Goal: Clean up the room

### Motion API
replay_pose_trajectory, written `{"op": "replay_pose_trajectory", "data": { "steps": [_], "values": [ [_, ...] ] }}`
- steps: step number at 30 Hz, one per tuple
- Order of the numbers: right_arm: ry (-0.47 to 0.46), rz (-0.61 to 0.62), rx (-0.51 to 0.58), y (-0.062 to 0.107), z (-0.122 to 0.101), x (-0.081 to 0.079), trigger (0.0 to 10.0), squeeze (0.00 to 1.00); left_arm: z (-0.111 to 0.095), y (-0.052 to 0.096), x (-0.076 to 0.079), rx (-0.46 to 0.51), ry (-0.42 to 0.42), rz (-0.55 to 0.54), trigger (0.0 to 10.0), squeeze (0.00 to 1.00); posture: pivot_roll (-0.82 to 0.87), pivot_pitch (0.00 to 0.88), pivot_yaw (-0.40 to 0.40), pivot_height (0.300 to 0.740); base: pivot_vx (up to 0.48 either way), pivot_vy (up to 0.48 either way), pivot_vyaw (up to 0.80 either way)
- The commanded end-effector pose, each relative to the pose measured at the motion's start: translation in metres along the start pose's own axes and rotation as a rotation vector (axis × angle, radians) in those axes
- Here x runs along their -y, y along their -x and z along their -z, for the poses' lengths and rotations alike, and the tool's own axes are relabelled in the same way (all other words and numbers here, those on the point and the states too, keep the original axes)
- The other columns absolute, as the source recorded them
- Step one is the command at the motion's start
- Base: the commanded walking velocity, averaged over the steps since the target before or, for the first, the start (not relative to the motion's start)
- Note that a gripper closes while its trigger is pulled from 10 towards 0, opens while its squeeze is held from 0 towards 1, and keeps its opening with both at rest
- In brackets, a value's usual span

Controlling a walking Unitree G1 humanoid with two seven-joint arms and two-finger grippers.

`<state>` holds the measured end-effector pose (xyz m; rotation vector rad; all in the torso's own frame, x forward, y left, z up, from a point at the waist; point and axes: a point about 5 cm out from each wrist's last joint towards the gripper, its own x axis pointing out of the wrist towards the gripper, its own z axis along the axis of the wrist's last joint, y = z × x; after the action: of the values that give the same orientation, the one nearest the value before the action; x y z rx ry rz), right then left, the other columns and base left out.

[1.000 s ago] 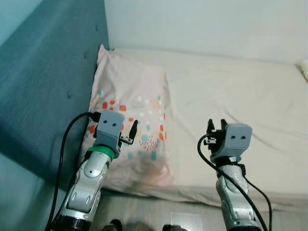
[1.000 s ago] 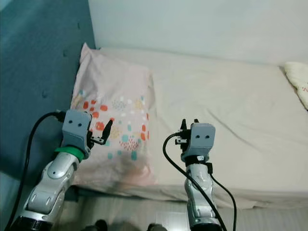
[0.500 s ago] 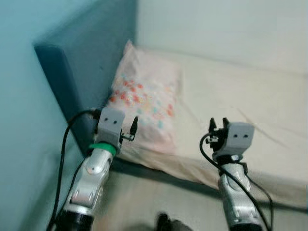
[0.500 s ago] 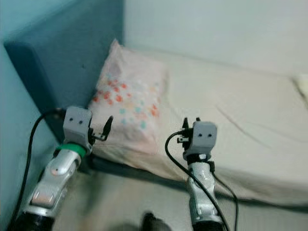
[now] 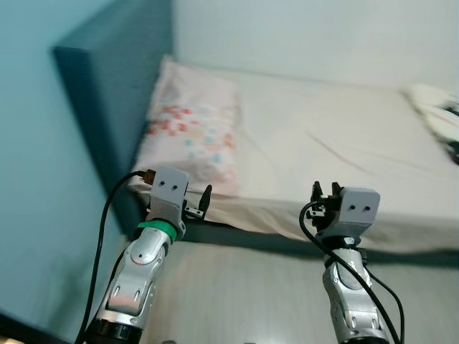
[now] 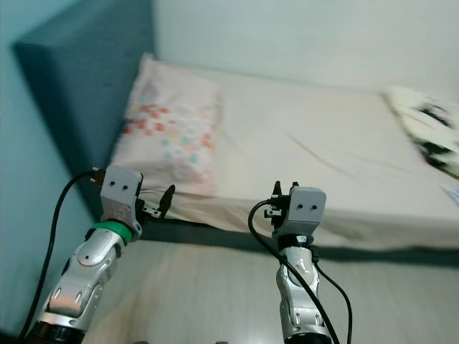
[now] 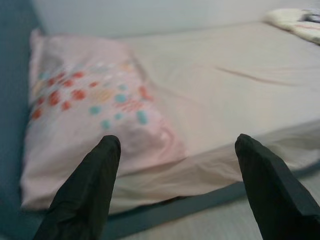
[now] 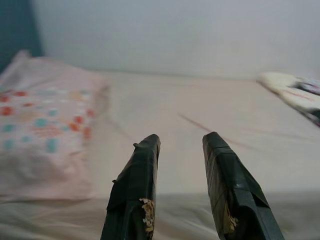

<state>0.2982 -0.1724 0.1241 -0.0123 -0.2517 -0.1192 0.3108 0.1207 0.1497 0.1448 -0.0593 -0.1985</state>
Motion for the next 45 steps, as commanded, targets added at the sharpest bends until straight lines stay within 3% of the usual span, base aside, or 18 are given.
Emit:
{"op": "replay_pose_trajectory", "data": {
  "steps": [1, 5, 7, 11, 18, 28, 36, 45],
  "values": [
    [0.001, 0.015, -0.043, 0.003, 0.008, 0.004, 10.0, 0.0, 0.009, 0.001, 0.002, -0.031, -0.018, 0.01, 10.0, 0.0, 0.0, 0.099, -0.028, 0.72, 0.0, 0.0, -0.79],
    [0.018, 0.023, -0.066, 0.002, 0.015, 0.01, 10.0, 0.0, 0.015, 0.001, 0.001, -0.054, -0.014, 0.014, 10.0, 0.0, -0.01, 0.088, -0.023, 0.72, 0.0, 0.0, -0.79],
    [0.031, 0.016, -0.087, 0.0, 0.021, 0.012, 10.0, 0.0, 0.031, 0.0, -0.002, -0.118, -0.006, 0.003, 10.0, 0.0, -0.01, 0.076, -0.021, 0.72, 0.0, 0.0, -0.79],
    [0.038, 0.014, -0.103, -0.002, 0.025, 0.013, 10.0, 0.0, 0.044, 0.0, -0.005, -0.163, -0.008, -0.016, 10.0, 0.0, -0.01, 0.074, -0.022, 0.72, 0.0, 0.0, -0.79],
    [0.033, 0.003, -0.121, -0.002, 0.03, 0.009, 10.0, 0.0, 0.051, -0.001, -0.007, -0.187, -0.001, -0.046, 10.0, 0.0, -0.01, 0.065, -0.023, 0.72, 0.0, 0.0, -0.8],
    [0.05, -0.011, -0.105, 0.002, 0.031, 0.009, 10.0, 0.0, 0.056, 0.004, -0.013, -0.145, -0.077, -0.079, 10.0, 0.0, -0.01, 0.071, -0.023, 0.72, 0.0, 0.0, -0.8],
    [0.061, -0.001, -0.054, -0.007, 0.02, 0.014, 10.0, 0.0, 0.045, -0.003, -0.015, -0.086, -0.105, -0.091, 10.0, 0.0, -0.01, 0.067, -0.024, 0.72, 0.0, 0.0, -0.8],
    [0.062, -0.009, -0.052, -0.005, 0.022, 0.011, 10.0, 0.0, 0.044, -0.002, -0.021, -0.069, -0.103, -0.113, 10.0, 0.0, 0.0, 0.066, -0.032, 0.72, 0.0, 0.0, -0.8]
  ]
}}
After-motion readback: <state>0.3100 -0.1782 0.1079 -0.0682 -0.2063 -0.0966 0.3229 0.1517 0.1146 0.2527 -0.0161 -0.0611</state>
